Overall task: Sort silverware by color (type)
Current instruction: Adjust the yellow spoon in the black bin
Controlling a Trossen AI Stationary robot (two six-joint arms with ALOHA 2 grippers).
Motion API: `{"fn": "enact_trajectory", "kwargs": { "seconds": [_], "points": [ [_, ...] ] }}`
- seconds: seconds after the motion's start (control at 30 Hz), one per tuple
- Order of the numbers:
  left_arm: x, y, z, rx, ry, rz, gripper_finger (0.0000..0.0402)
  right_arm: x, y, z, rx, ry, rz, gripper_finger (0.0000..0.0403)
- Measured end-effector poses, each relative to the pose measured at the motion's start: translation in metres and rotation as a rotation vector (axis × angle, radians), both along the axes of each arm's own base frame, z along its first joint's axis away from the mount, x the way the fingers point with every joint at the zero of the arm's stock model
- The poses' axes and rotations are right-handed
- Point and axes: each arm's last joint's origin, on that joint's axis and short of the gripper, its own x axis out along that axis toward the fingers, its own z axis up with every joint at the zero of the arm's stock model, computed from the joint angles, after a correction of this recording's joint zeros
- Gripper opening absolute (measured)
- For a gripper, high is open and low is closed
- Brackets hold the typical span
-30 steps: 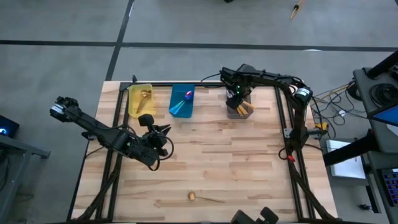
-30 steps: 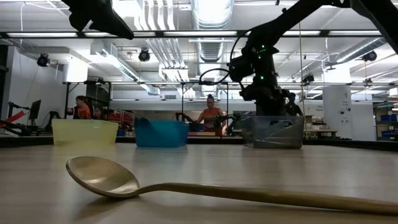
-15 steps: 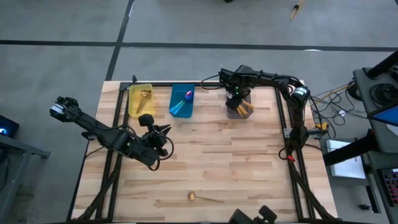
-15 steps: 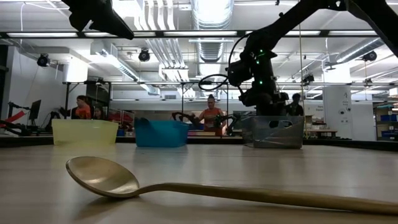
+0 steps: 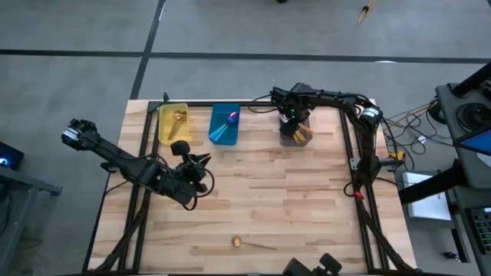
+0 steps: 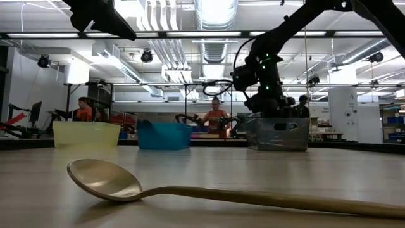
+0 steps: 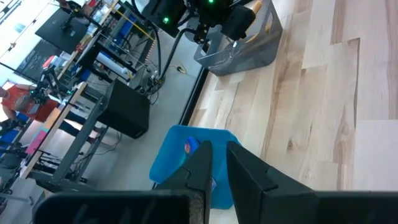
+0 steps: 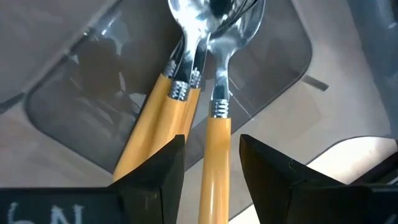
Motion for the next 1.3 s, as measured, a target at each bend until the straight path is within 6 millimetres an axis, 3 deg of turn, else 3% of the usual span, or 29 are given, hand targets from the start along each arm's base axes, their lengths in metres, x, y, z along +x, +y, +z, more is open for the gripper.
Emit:
{"fn": "enact_trajectory", "kwargs": {
  "seconds": [0.3, 0.53, 0.9, 1.3],
  "points": [
    [0.0, 0.0, 0.0, 0.0, 0.001, 0.0, 0.0029, -0.003, 0.003, -0.017, 0.002, -0.002, 0.028, 0.0141],
    [0.0, 0.0, 0.0, 0.0, 0.001, 0.0, 0.0029, -0.003, 0.002, -0.019, -0.006, -0.013, 0.027, 0.0134],
    [0.0, 0.0, 0.0, 0.001, 0.001, 0.0, 0.0029, -0.003, 0.002, -0.019, -0.01, -0.013, 0.019, 0.0045],
    [0.0, 0.0, 0.0, 0.0, 0.001, 0.0, 0.0029, 0.002, -0.002, 0.001, -0.019, -0.025, 0.001, 0.0056]
  ]
}}
